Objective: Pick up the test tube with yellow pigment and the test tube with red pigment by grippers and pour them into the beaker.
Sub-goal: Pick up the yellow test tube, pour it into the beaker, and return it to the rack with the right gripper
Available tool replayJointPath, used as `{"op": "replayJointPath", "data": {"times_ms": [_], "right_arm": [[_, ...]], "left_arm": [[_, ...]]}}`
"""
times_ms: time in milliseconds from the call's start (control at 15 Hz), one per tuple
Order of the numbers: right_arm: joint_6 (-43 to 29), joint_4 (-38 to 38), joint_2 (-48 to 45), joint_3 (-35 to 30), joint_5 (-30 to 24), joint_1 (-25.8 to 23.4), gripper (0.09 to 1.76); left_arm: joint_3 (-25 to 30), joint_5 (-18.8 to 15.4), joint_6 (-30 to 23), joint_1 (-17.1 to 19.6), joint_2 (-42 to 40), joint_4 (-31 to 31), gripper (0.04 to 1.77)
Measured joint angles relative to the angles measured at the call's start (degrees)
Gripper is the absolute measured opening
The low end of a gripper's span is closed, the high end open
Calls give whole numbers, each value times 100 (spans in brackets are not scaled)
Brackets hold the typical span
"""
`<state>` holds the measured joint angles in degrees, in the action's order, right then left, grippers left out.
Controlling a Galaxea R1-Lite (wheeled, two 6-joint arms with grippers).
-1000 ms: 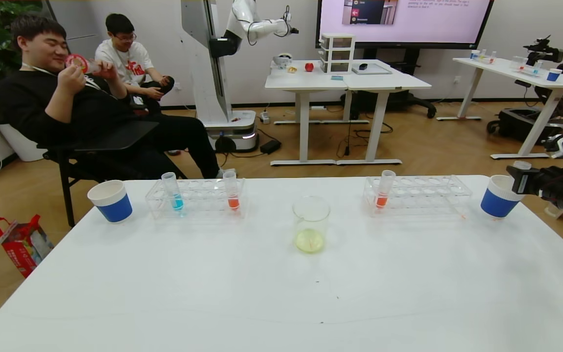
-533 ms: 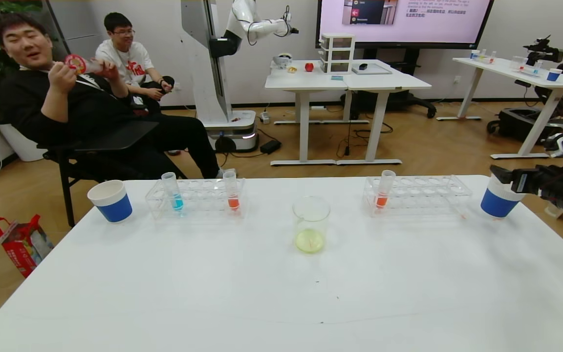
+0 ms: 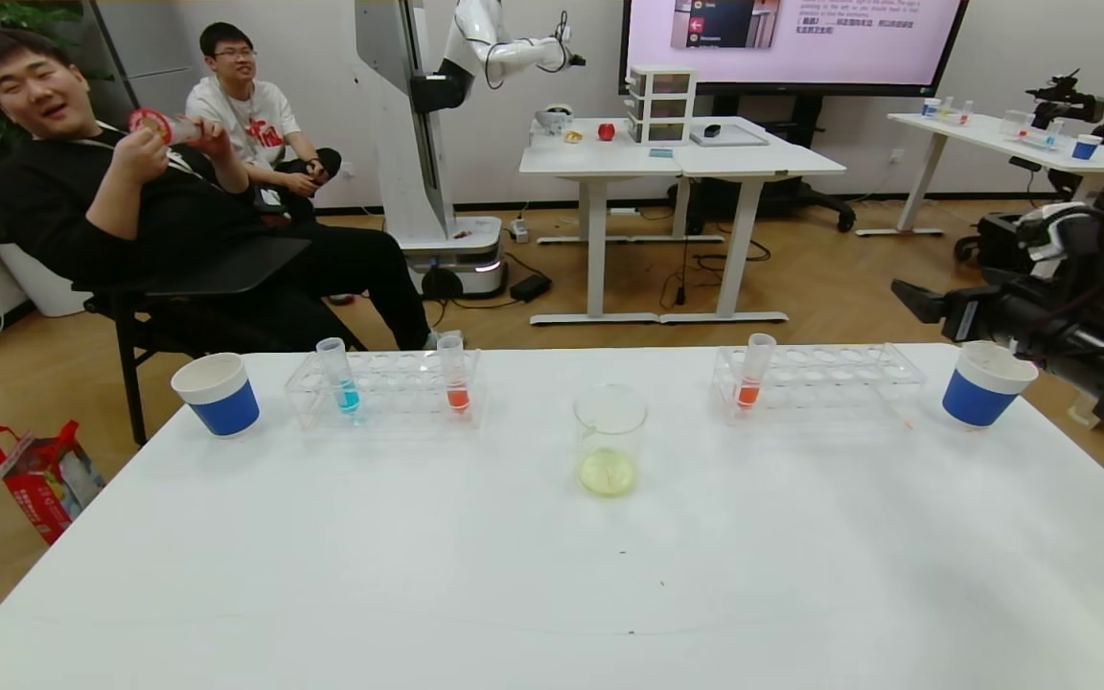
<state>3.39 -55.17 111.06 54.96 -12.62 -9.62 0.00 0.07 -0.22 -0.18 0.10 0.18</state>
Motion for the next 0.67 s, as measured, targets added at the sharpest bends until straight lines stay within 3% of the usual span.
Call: {"op": "replayJointPath", "data": {"times_ms": [267, 667], "right_arm": [[0, 20, -1025, -761, 769, 1159, 174], [5, 7, -3016, -1866, 981, 1458, 174]], "left_arm": [[0, 0, 0, 0, 0, 0, 175], [0, 0, -2, 0, 0, 0, 175]]}}
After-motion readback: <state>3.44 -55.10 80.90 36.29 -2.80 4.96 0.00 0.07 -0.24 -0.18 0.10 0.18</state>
